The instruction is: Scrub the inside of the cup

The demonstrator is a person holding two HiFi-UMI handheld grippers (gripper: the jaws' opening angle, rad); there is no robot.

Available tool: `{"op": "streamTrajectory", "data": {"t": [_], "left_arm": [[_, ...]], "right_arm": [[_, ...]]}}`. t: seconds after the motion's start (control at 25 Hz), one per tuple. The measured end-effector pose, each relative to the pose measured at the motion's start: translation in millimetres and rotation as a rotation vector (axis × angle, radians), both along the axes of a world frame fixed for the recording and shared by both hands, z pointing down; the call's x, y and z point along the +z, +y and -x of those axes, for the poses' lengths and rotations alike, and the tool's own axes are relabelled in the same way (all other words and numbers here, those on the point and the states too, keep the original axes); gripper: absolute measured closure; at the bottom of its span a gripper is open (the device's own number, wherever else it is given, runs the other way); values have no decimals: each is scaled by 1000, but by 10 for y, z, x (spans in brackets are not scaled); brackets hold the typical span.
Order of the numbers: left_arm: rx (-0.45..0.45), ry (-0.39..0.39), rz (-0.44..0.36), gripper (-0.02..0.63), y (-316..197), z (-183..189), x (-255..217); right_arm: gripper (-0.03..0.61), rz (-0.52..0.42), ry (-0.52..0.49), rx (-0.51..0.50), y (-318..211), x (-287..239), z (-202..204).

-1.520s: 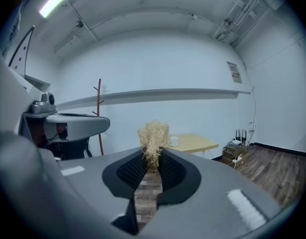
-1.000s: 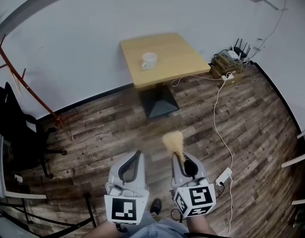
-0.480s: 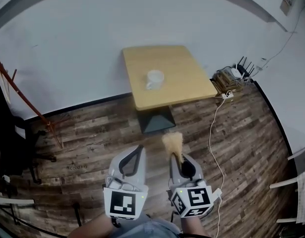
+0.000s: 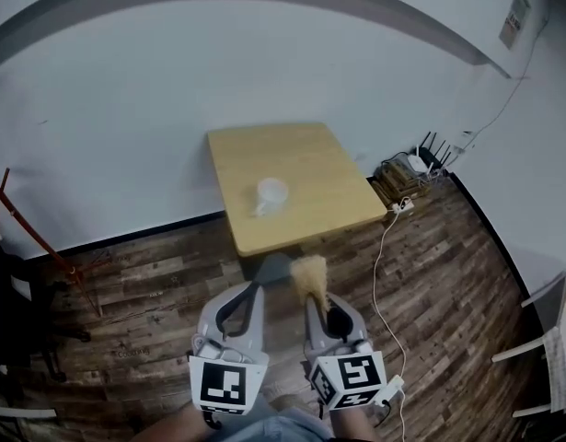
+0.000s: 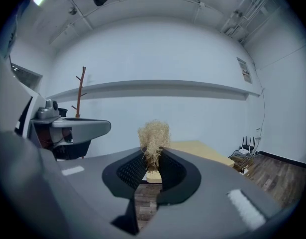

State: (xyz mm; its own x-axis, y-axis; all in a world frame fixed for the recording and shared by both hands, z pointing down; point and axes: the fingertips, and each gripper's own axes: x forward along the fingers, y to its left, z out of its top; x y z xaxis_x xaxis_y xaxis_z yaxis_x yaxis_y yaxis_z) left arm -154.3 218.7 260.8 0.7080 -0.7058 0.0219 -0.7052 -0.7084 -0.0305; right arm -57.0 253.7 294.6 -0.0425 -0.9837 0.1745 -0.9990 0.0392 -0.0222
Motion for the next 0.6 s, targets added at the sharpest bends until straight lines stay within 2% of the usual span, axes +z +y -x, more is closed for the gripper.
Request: {"op": "streamTrajectory", "data": {"t": [0.32,0.6], "left_arm": [[35,-39,44,594,-241,-335,216],[-1,-95,98,594,-661,-700,484]], "right_arm": [[518,18,-10,23,-231,81,-283],[518,55,-52,-2,-675,343,-693]]}}
